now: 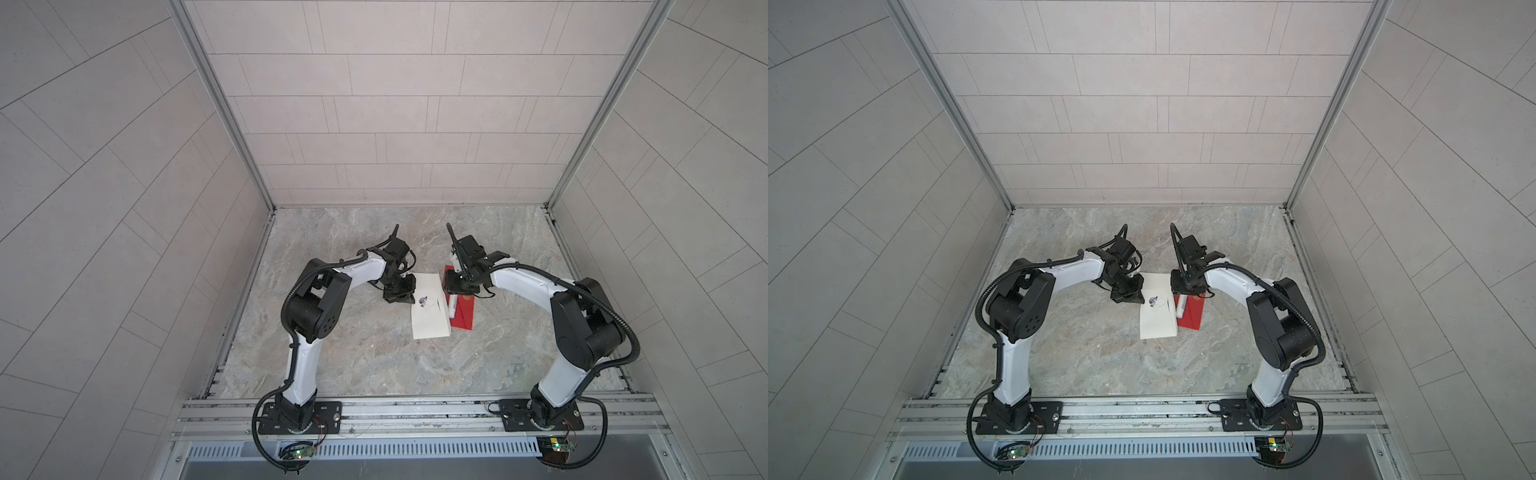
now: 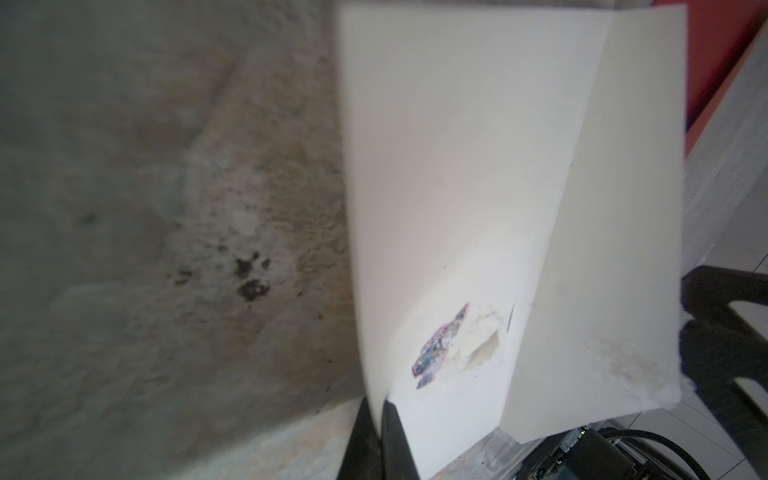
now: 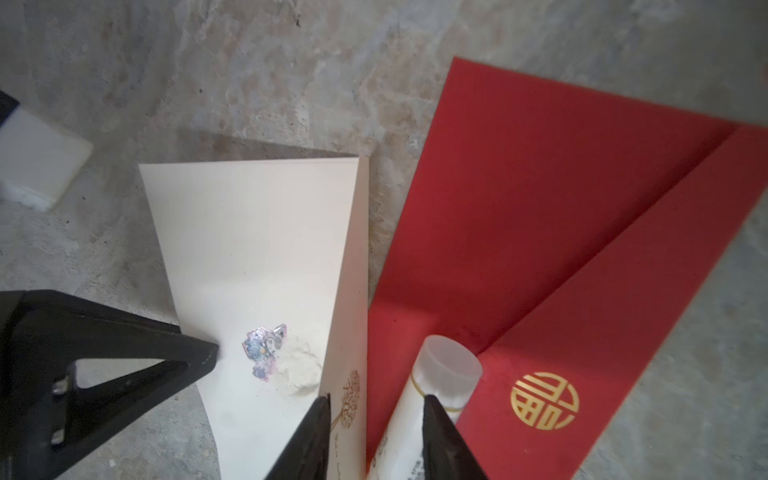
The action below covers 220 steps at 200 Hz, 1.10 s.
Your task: Place the letter into the envelope and seal it
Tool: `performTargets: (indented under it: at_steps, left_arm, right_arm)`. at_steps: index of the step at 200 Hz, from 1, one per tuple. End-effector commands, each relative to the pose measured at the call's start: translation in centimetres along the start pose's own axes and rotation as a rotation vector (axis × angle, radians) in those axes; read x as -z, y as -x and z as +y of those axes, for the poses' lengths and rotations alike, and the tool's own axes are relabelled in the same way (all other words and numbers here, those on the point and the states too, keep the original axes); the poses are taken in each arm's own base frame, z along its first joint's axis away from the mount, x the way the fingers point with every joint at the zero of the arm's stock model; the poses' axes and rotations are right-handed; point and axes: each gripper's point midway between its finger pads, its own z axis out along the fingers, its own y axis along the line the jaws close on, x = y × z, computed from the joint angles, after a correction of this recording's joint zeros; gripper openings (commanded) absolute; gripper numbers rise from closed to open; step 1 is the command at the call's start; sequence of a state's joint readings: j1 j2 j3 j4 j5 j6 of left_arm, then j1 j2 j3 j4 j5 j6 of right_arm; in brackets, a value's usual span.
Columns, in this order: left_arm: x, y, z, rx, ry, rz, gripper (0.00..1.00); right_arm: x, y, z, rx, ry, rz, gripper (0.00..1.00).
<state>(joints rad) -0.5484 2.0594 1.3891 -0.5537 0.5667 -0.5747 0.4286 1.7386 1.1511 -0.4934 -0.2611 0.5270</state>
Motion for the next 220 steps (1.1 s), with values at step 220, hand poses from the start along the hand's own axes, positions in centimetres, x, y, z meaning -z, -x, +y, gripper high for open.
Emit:
performTargets:
  at_steps: [220]
  left_arm:
    - [0.0, 0.4, -0.2, 0.033, -0.034, -0.016, 0.00]
  right_arm:
    - [-7.6, -9.3, 0.3, 0.289, -0.367, 0.331, 0.09]
